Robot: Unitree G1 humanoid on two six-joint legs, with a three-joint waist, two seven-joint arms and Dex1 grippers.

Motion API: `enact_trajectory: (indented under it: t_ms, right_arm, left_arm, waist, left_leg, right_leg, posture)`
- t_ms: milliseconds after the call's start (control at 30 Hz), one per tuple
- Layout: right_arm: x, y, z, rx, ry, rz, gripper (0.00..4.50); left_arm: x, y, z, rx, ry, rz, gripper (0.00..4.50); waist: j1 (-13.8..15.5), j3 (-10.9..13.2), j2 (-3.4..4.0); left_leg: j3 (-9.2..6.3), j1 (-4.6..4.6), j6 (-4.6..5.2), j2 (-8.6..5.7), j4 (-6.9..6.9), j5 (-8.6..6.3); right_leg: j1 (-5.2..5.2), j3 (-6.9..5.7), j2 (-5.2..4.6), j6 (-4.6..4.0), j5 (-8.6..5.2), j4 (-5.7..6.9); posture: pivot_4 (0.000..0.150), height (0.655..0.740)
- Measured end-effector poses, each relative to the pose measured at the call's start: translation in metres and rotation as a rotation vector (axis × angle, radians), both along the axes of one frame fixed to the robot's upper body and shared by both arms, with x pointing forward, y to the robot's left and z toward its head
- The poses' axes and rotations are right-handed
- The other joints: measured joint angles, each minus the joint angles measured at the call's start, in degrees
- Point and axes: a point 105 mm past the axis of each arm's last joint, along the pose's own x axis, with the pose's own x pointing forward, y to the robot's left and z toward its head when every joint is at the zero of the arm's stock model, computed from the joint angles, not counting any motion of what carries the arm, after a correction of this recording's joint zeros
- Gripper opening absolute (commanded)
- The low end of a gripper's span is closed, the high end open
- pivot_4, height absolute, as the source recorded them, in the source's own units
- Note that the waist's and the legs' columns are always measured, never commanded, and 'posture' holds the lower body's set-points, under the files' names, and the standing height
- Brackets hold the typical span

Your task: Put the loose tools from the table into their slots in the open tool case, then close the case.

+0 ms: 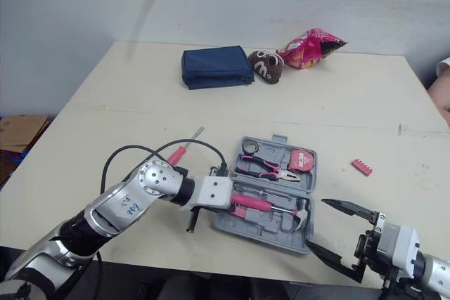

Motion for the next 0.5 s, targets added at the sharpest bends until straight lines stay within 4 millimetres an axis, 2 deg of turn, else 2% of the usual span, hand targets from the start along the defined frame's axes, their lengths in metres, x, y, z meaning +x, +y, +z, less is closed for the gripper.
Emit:
enact_trajectory:
  t_ms: [267, 367, 500]
  right_arm:
    - [0.007, 0.001, 0.005, -0.003, -0.023, -0.017, 4.5]
    - [0.01, 0.001, 0.006, 0.002, -0.028, -0.029, 4.5]
    - [0.012, 0.005, 0.008, 0.009, -0.033, -0.025, 4.5]
  left_arm:
    - [-0.001, -0.003, -0.009, -0.069, -0.008, 0.014, 0.02]
    - [0.001, -0.005, -0.016, -0.126, 0.011, 0.026, 0.02]
    - [0.003, -0.004, -0.022, -0.173, 0.017, 0.039, 0.02]
  waist:
    - [0.2, -0.8, 0.3]
    - [0.5, -0.9, 0.25]
    - [0.4, -1.2, 0.23]
  left_leg:
    - [-0.03, 0.05, 0.03, 0.01, -0.24, 0.01]
    - [-0.04, 0.01, 0.16, 0.0, -0.22, 0.08]
    - [-0.02, 0.0, 0.08, 0.0, -0.31, 0.03]
  right_leg:
    - [0.1, 0.0, -0.01, -0.18, -0.09, -0.35]
    - [0.18, -0.02, -0.1, -0.7, -0.33, -0.5]
    - [0.43, -0.03, -0.17, -0.55, 0.06, -1.13]
  posture:
    - [0.15, 0.74]
    - [0.15, 0.74]
    - [0.15, 0.74]
